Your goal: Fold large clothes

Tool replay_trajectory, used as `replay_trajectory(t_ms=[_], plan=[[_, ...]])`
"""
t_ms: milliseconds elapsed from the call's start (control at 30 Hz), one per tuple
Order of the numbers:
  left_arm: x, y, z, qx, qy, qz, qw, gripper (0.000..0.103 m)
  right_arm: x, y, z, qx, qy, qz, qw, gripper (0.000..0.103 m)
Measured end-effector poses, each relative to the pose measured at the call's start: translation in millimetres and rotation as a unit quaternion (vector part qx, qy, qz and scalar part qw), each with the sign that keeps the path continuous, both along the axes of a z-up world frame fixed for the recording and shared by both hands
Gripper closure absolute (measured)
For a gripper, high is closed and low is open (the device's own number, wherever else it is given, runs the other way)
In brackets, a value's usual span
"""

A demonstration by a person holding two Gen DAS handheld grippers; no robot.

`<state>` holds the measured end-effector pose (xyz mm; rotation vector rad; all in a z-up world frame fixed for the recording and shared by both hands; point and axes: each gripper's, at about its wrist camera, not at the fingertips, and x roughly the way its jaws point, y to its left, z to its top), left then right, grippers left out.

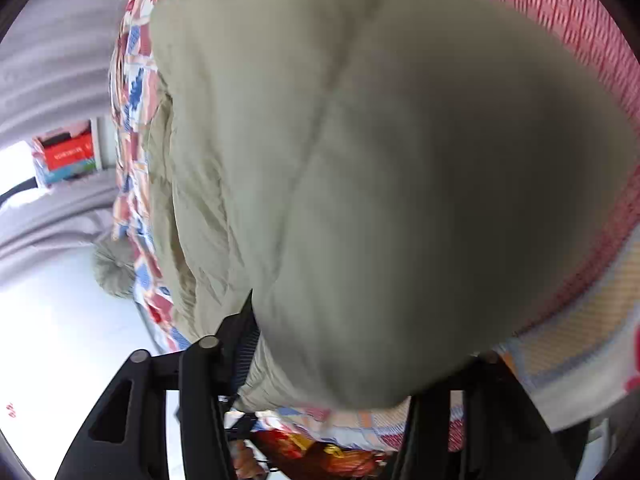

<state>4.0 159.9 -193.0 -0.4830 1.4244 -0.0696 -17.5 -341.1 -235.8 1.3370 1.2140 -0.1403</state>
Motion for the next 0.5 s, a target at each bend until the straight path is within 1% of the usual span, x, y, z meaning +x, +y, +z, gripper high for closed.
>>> replay_trajectory(t_ms=[67, 133, 233, 267, 300, 333, 367, 400, 500], plan=[[-3, 6, 22, 0.036, -0.018, -0.009, 0.9991, 0.040, 1, 2, 17, -0.026, 0.008, 0.025, 0.999, 0.041], [-1, 11, 43, 0.060, -0.038, -0.015, 0.9974, 0.040, 5, 4, 36, -0.054, 0.013, 0.051, 0.997, 0.041], [12, 13, 67, 0.064, -0.066, -0.029, 0.9954, 0.040, 8, 8, 65, -0.091, 0.008, 0.077, 0.993, 0.041], [18, 10, 73, 0.059, -0.076, -0.035, 0.9947, 0.050, 10, 8, 76, -0.105, 0.000, 0.083, 0.991, 0.041], [30, 3, 78, 0.054, -0.081, -0.041, 0.9944, 0.063, 5, 11, 86, -0.116, -0.008, 0.087, 0.989, 0.045], [41, -6, 81, 0.044, -0.086, -0.051, 0.9941, 0.065, 3, 14, 92, -0.129, -0.020, 0.091, 0.987, 0.052], [55, -16, 85, 0.033, -0.093, -0.058, 0.9934, 0.065, 10, 16, 102, -0.143, -0.031, 0.101, 0.984, 0.067], [66, -29, 87, 0.025, -0.103, -0.069, 0.9920, 0.065, -14, 13, 109, -0.154, -0.037, 0.109, 0.981, 0.073], [94, -73, 86, -0.004, -0.129, -0.113, 0.9851, 0.065, 22, 27, 122, -0.199, -0.056, 0.141, 0.968, 0.074]])
